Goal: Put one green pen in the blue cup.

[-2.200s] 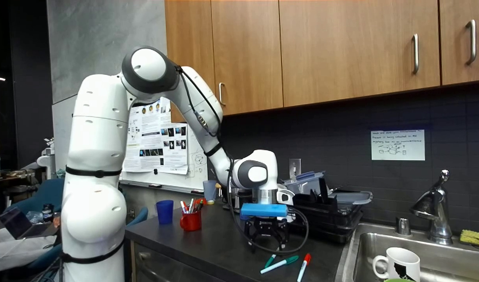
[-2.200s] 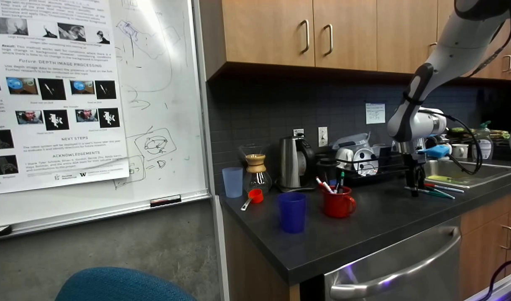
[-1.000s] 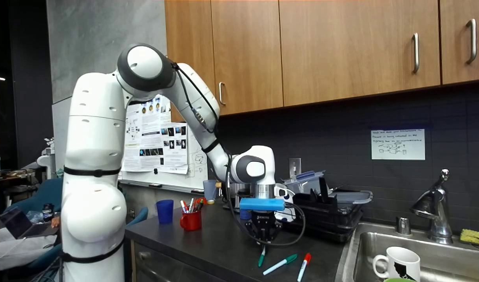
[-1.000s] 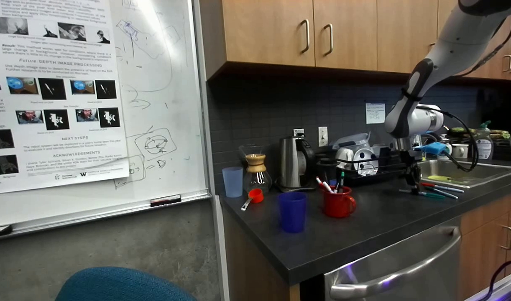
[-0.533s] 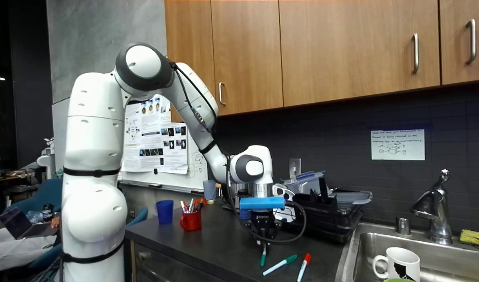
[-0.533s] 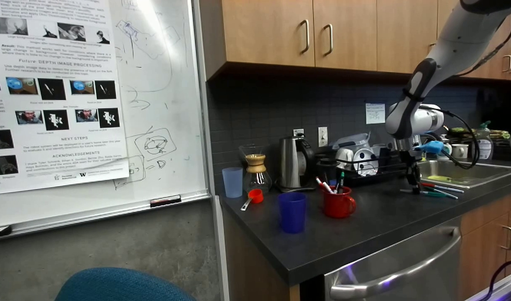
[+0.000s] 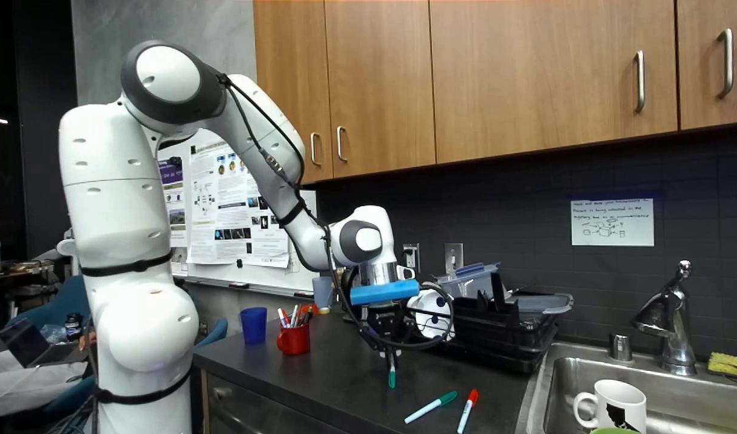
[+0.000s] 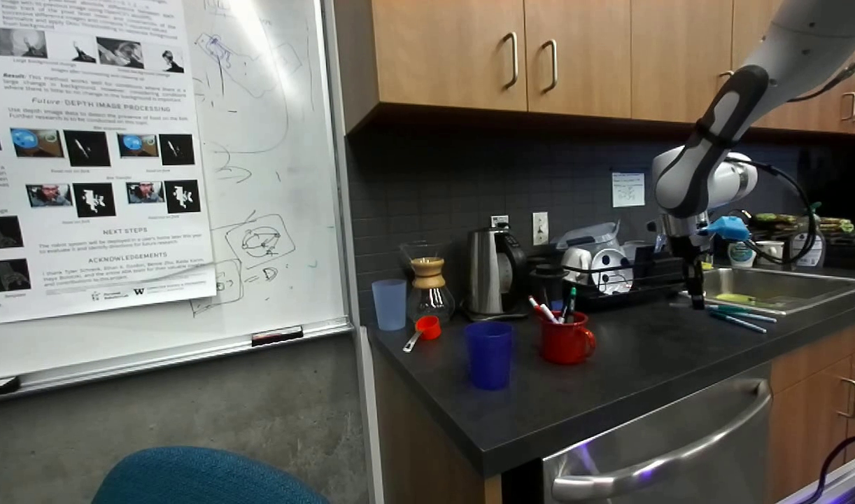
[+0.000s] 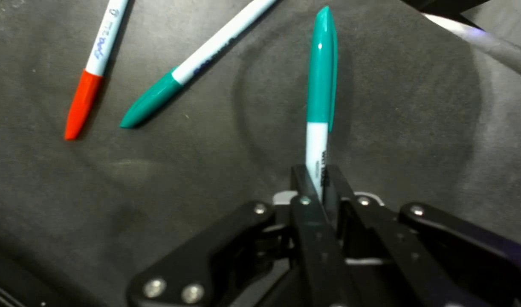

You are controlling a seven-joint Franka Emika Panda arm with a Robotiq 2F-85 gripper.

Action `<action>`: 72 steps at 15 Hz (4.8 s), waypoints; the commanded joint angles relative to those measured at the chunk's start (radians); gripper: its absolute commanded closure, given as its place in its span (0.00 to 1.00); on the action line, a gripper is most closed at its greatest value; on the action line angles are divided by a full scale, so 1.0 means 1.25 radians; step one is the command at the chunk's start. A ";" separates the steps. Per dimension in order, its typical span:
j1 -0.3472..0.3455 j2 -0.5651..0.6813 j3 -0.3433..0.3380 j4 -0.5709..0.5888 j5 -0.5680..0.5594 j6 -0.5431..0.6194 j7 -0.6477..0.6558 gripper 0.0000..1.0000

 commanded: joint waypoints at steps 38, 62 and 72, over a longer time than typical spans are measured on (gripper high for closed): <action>0.328 -0.494 0.202 -0.159 -0.030 -0.213 0.074 0.89; 0.508 -0.301 0.413 -0.010 -0.129 -0.250 0.117 0.97; 0.539 -0.277 0.407 -0.001 -0.069 -0.228 0.119 0.89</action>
